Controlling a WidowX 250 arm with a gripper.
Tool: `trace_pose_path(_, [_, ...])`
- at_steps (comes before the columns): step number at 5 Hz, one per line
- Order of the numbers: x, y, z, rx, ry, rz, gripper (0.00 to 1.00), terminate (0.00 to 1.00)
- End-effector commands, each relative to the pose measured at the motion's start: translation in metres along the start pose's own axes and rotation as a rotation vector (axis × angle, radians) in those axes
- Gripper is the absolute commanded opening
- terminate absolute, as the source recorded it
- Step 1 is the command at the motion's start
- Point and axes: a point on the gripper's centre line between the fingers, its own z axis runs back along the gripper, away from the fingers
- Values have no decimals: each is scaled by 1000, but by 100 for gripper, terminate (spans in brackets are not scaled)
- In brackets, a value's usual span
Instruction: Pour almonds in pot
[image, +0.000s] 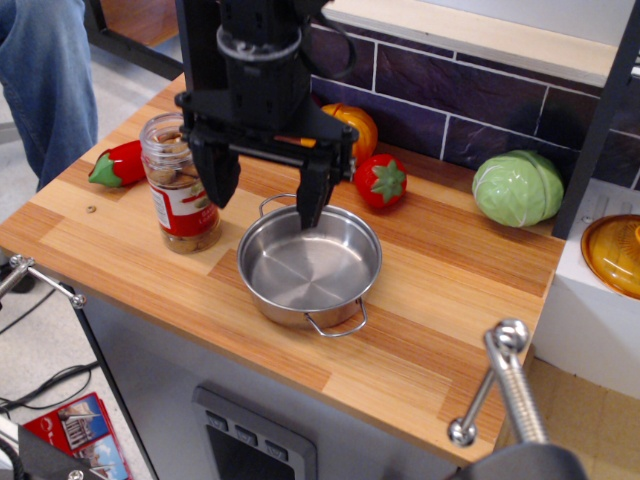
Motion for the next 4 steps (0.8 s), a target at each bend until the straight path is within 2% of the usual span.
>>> trace_pose_path(1, [11, 16, 35, -73, -52, 285, 100, 0])
trace_pose_path(2, [5, 29, 44, -83, -36, 403, 100, 0])
trace_pose_path(3, [13, 53, 57, -107, 25, 550, 100, 0])
trace_pose_path(4, [17, 77, 58, -134, 81, 662, 100, 0])
